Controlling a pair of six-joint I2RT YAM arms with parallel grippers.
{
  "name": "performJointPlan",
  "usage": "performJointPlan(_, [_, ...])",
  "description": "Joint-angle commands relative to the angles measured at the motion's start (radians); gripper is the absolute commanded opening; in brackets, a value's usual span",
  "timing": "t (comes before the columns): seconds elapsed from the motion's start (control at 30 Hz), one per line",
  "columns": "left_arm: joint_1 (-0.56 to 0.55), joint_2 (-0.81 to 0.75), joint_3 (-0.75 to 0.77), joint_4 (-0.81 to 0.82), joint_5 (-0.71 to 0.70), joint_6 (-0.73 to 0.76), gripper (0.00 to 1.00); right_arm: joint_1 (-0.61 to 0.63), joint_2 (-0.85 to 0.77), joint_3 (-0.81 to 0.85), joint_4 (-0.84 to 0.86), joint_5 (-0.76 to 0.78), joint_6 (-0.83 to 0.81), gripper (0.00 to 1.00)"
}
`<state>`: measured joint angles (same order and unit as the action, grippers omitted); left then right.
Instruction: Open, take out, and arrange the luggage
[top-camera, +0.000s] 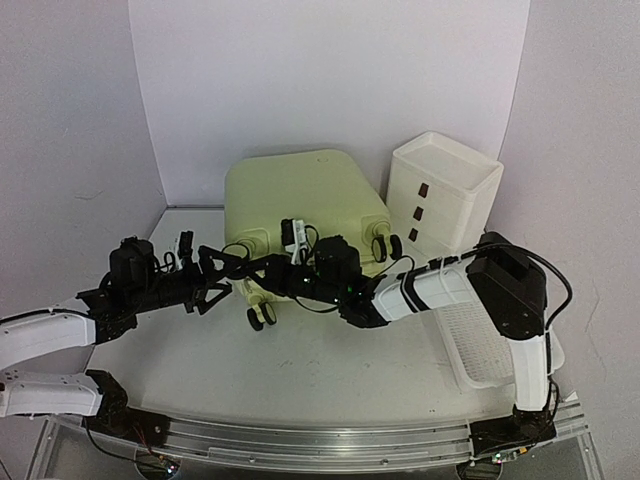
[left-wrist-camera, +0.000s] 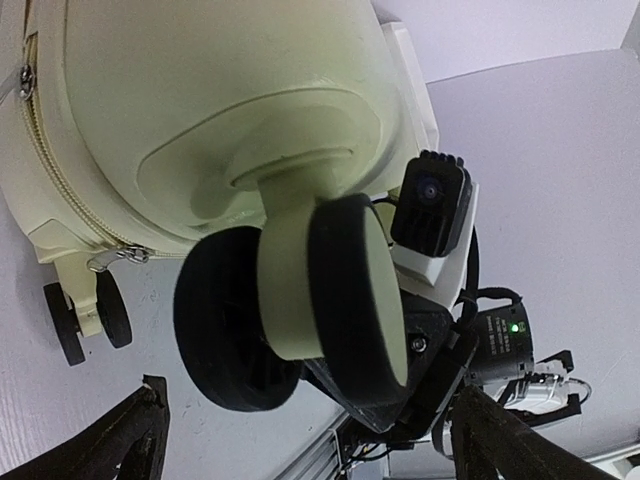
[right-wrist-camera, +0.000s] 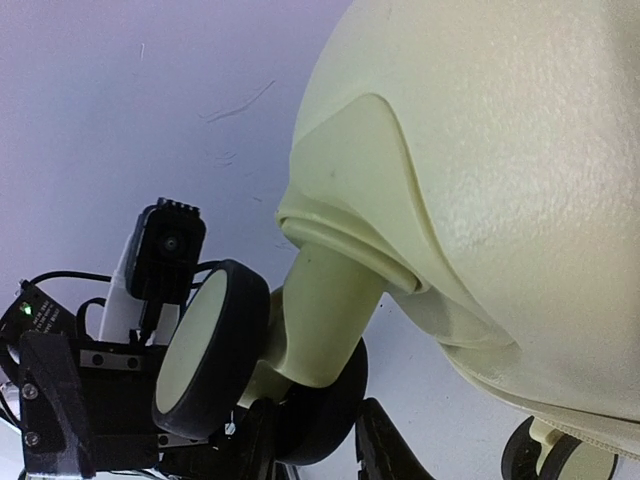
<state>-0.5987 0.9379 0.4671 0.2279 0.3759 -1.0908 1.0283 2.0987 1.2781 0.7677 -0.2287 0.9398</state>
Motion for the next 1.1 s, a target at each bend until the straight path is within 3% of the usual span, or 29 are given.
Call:
performJointPlan(0.0, [0.047, 0.023, -0.019, 0.211, 0.043, -0.114, 1.0, 0.037, -0.003, 0.056, 0.139, -0.093, 0.018, 0.28])
performJointPlan(0.57, [0.094, 0.131, 0.014, 0.327, 0.11, -0.205, 0.96, 0.037, -0.012, 0.042, 0.147, -0.082, 0.001, 0.28])
performJointPlan(0.67, [0.093, 0.14, 0.022, 0.336, 0.108, -0.205, 0.83, 0.036, -0.013, 0.037, 0.147, -0.079, -0.002, 0.28])
performJointPlan(0.8, [0.094, 0.142, 0.03, 0.336, 0.088, -0.203, 0.55, 0.037, -0.014, 0.031, 0.148, -0.077, -0.012, 0.28])
performJointPlan(1.0, [0.094, 0.189, 0.064, 0.339, 0.102, -0.202, 0.39, 0.036, -0.024, 0.005, 0.147, -0.061, -0.041, 0.34])
performJointPlan(1.07, [0.094, 0.194, 0.074, 0.337, 0.103, -0.186, 0.17, 0.036, -0.039, -0.029, 0.147, -0.033, -0.063, 0.39])
